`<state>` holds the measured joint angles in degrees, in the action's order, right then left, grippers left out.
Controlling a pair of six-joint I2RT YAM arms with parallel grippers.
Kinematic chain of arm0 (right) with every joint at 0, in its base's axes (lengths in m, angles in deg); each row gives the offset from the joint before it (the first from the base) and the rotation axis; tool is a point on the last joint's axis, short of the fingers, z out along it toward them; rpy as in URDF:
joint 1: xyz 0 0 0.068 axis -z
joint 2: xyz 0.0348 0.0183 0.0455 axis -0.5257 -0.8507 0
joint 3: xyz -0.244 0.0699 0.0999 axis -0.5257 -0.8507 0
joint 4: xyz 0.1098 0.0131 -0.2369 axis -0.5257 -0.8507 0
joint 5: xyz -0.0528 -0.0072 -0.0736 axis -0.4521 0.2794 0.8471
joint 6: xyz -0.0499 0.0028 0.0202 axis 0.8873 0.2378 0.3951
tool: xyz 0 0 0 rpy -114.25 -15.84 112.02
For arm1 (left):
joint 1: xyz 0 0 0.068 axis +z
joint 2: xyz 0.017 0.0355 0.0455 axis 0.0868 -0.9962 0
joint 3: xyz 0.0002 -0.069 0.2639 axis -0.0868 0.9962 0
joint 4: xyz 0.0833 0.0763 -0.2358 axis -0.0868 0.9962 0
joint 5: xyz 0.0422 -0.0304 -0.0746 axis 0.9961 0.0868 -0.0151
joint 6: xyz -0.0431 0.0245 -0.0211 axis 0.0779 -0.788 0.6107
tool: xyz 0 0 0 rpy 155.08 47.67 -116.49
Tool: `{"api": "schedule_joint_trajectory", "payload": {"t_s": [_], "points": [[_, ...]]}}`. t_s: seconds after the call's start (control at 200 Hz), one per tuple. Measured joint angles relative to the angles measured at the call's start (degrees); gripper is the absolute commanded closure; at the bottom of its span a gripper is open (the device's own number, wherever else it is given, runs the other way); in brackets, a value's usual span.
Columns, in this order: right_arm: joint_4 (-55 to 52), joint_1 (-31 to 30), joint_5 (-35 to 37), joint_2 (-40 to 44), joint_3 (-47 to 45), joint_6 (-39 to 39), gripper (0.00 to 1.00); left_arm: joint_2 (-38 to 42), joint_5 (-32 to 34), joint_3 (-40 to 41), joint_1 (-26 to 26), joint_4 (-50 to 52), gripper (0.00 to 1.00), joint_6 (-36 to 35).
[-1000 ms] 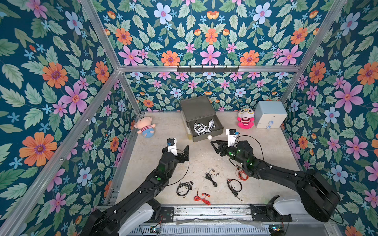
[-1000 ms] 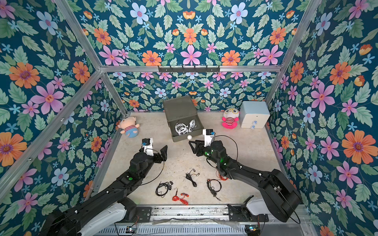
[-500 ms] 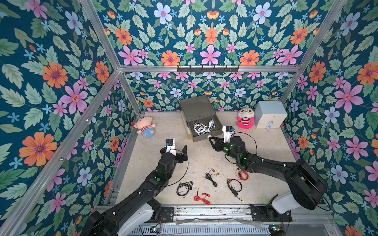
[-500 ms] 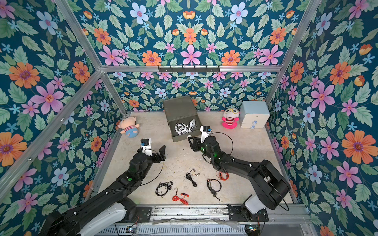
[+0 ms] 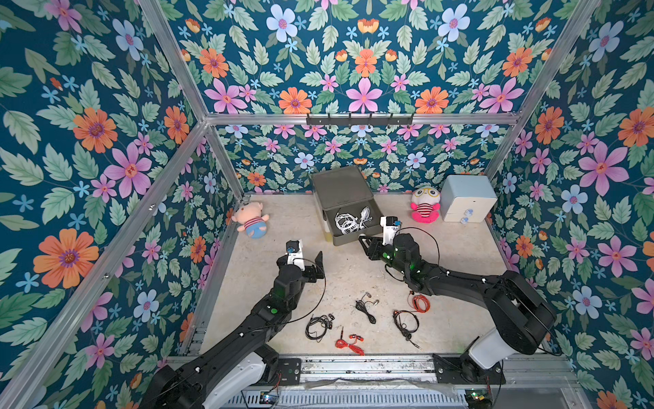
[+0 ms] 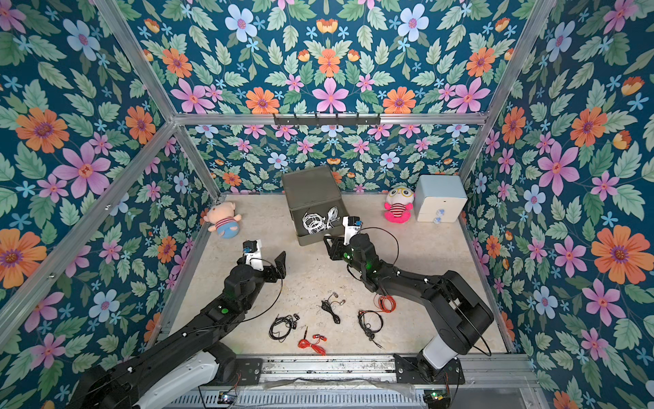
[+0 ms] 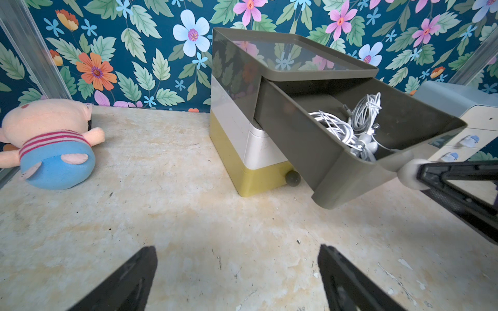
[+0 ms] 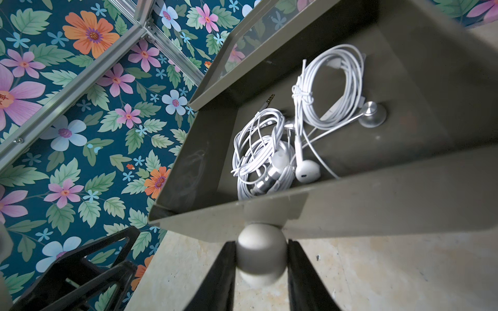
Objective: Place the wired earphones into the drawer by color
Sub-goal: Close the drawer in the storage box.
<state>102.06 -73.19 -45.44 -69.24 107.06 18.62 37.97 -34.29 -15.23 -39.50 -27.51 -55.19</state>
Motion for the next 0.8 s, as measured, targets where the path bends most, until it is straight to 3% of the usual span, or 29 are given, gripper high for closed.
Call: {"api": "schedule_joint_trajectory", "payload": {"t_s": [0.8], "points": [[-3.8, 0.1, 2.0, -7.4, 10.7, 0.2, 0.67, -0.1, 0.3, 0.0, 0.0, 0.0, 0.01, -0.2]]}}
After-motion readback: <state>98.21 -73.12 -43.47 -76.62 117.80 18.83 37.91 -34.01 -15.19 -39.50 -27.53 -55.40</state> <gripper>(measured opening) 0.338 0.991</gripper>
